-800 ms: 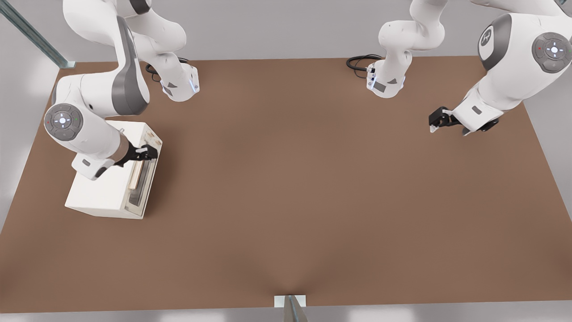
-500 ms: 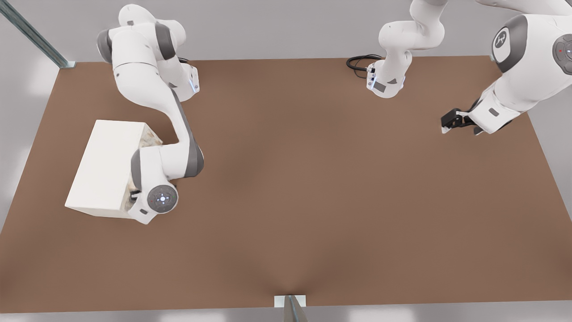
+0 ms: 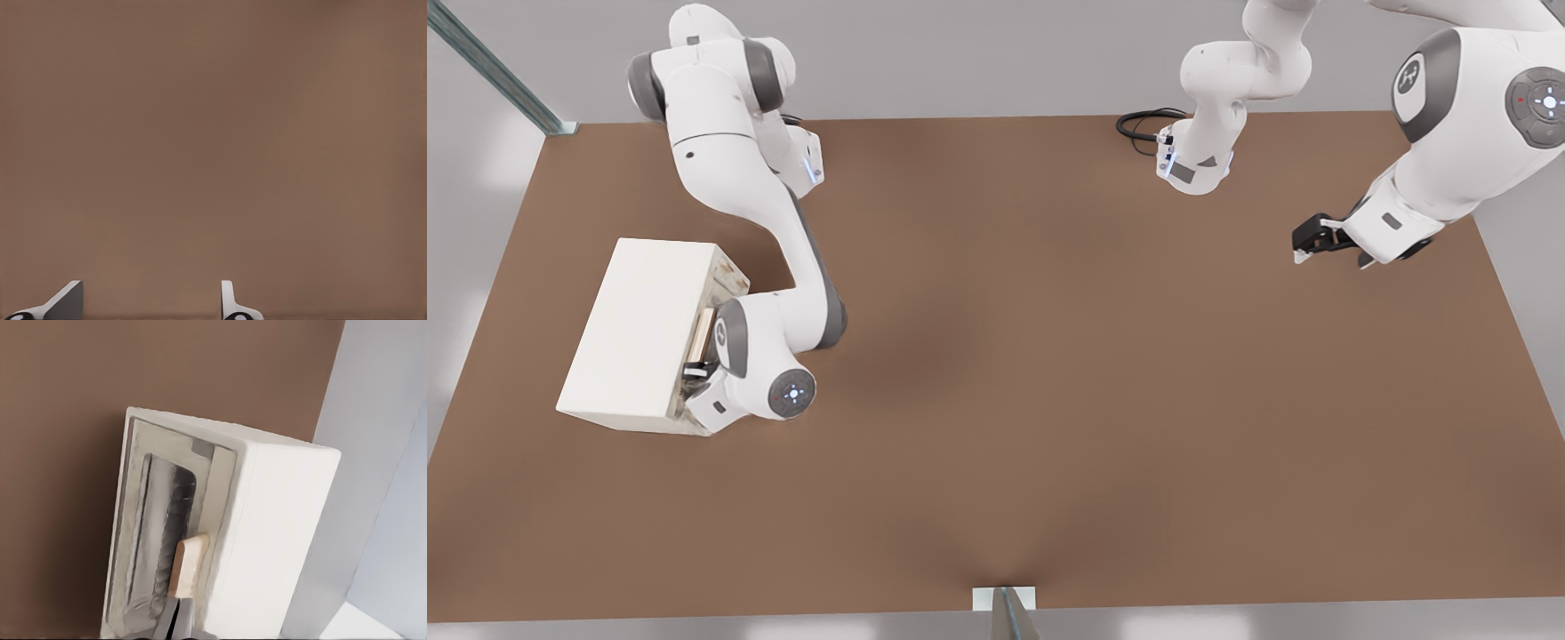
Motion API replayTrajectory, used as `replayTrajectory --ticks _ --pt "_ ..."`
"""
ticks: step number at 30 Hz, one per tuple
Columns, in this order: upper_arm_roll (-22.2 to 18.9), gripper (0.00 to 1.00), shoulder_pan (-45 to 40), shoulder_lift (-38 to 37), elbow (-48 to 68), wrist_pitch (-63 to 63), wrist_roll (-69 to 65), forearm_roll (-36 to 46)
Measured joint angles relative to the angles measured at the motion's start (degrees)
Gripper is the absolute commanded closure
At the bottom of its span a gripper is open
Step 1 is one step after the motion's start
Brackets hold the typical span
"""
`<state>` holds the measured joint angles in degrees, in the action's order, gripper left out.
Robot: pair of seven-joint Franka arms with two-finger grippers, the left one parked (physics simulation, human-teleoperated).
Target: Keep left arm still and open the oven door with right arm
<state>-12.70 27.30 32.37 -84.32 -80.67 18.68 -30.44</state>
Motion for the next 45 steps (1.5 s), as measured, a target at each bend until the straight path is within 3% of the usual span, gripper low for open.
replayTrajectory --ticks 7,45 --pt "0.0 0.79 1.1 -2.8 -8.0 -0.7 7.2 -2.1" --pt "0.0 0.79 -1.3 -0.1 -10.5 -2.8 22.2 -4.2"
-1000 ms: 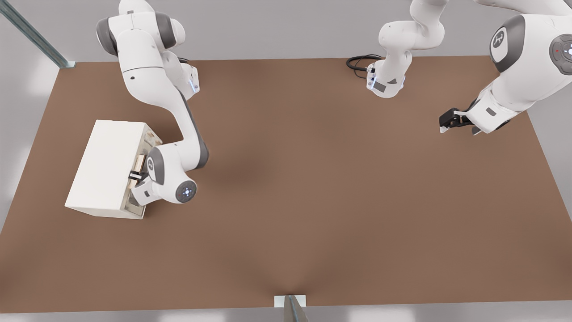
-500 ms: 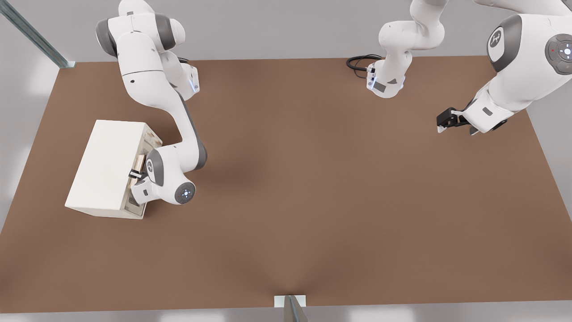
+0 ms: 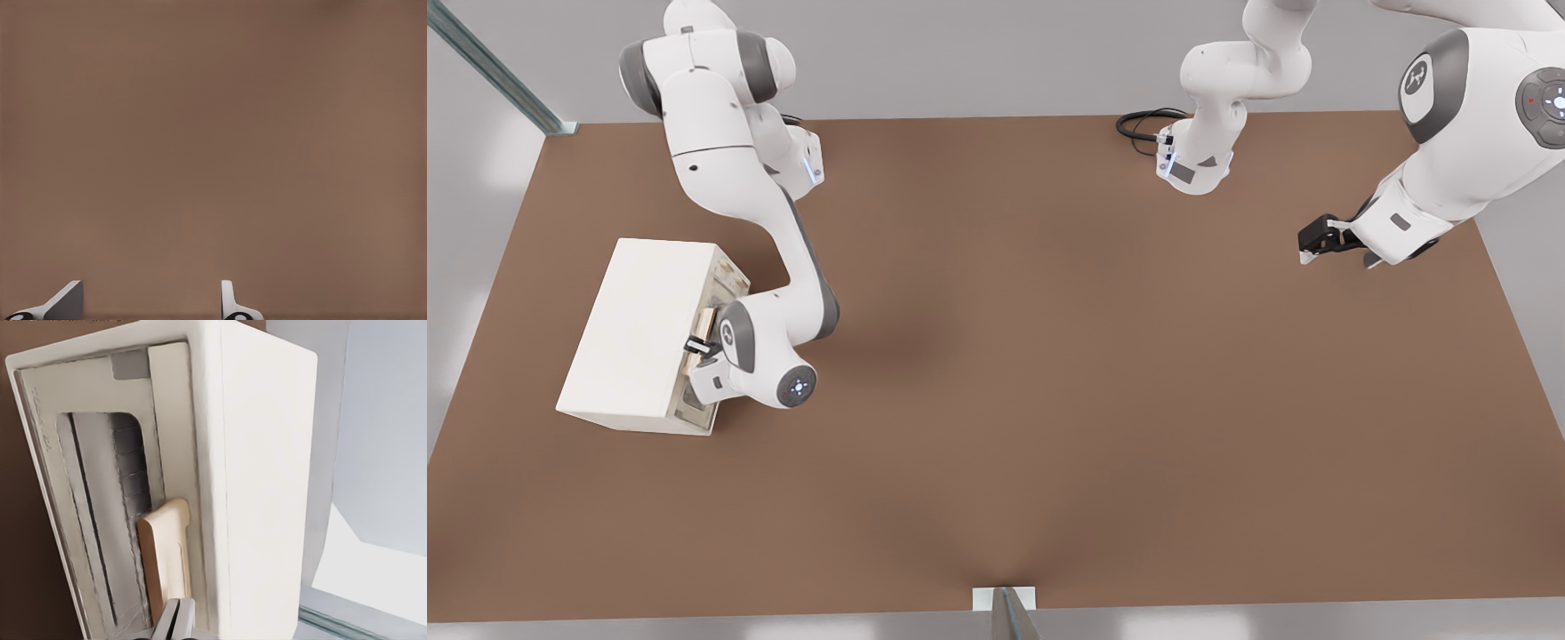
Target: Keep left arm still and open the oven door with right arm
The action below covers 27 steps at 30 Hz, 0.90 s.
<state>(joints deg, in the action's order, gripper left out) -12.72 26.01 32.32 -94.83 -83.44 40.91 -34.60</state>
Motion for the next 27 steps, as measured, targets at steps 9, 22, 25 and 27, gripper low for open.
replayTrajectory --ticks 9,22,25,27 --pt "0.4 0.79 0.3 -0.8 0.1 0.5 0.7 -0.1" --pt "0.4 0.79 0.0 0.1 -0.5 1.3 -0.2 -1.4" --pt "0.5 0.79 0.2 0.8 -0.3 1.2 -0.2 -1.4" --pt "0.5 0.79 0.3 1.1 -0.2 1.1 -0.2 -1.4"
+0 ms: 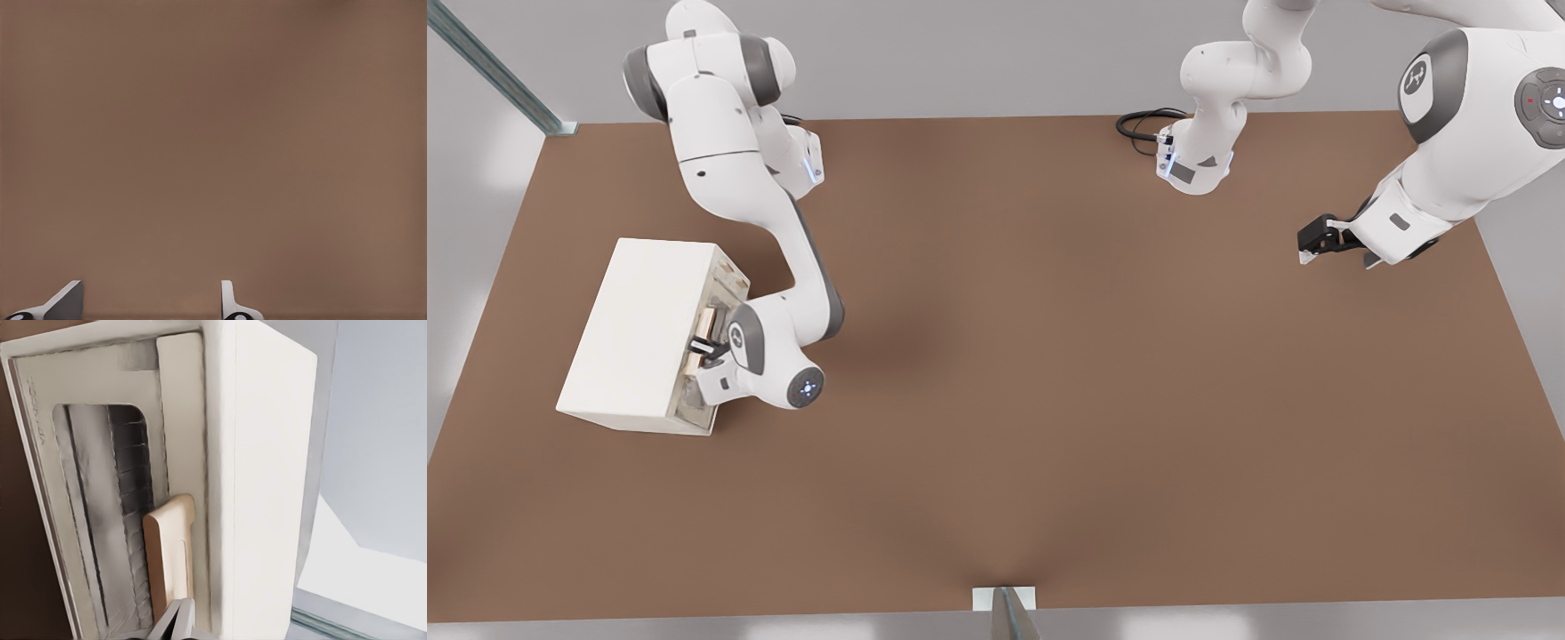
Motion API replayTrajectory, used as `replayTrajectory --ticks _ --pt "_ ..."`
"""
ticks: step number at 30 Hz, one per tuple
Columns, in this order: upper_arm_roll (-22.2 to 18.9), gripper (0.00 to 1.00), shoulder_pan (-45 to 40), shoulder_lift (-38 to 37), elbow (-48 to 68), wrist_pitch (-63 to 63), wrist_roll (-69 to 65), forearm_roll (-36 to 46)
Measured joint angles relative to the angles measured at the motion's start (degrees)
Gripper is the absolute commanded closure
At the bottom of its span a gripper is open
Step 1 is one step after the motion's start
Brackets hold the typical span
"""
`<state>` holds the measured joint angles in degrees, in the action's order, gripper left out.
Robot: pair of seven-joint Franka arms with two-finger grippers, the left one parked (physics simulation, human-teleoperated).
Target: Keep left arm still and open the oven door with right arm
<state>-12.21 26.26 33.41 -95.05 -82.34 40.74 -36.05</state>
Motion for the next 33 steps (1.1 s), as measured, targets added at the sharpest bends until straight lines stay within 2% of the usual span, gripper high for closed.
replayTrajectory --ticks 5,9,10,12,13,15,18,33 --pt "1.2 0.79 1.0 0.1 4.8 0.0 0.0 0.8" --pt "1.6 0.79 1.7 -0.9 11.8 0.2 0.1 6.3" --pt "2.8 0.79 -0.7 -3.7 12.3 0.1 -0.3 9.0" --pt "8.1 0.79 -9.5 -10.6 12.8 -0.1 -2.3 17.5" --pt "8.7 0.00 -13.0 -12.9 13.9 -0.2 -3.9 22.2" --pt "8.0 0.00 -15.4 -18.4 14.9 -0.3 -7.1 29.0" --pt "6.6 0.00 -15.2 -23.3 15.2 0.1 -11.2 33.4" --pt "5.6 0.00 -15.2 -24.2 15.2 -0.6 -24.0 37.6"
